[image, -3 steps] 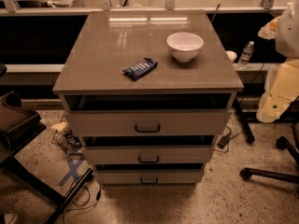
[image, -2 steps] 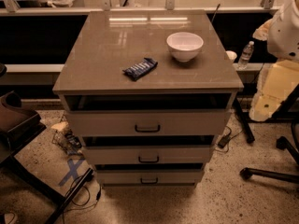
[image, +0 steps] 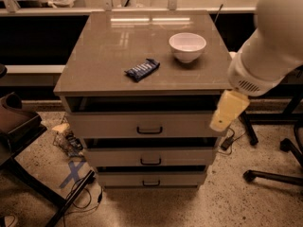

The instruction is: Open top drawer

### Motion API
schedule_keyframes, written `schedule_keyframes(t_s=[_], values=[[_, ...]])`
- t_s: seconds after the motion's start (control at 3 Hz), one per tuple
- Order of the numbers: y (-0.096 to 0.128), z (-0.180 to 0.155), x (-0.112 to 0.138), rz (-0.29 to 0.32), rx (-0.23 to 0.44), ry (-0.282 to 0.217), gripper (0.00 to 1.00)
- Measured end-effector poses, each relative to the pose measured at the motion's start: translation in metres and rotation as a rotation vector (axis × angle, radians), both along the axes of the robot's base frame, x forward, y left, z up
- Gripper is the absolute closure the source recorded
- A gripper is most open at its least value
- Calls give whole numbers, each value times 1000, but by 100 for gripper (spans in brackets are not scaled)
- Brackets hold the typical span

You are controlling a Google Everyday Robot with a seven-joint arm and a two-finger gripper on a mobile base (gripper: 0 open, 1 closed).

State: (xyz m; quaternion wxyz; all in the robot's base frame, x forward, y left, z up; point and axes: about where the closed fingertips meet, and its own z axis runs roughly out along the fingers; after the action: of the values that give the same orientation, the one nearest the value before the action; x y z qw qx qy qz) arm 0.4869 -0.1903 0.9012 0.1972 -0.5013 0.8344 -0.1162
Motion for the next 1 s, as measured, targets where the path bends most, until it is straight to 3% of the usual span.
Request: schedule_keyframes(t_s=[0.33,0.67,1.0], values=[[10,-19,32,-79,17,-105,0],[9,-13,39,-143,54,-145,0],[9,-13,36,-127,45,-136,0]])
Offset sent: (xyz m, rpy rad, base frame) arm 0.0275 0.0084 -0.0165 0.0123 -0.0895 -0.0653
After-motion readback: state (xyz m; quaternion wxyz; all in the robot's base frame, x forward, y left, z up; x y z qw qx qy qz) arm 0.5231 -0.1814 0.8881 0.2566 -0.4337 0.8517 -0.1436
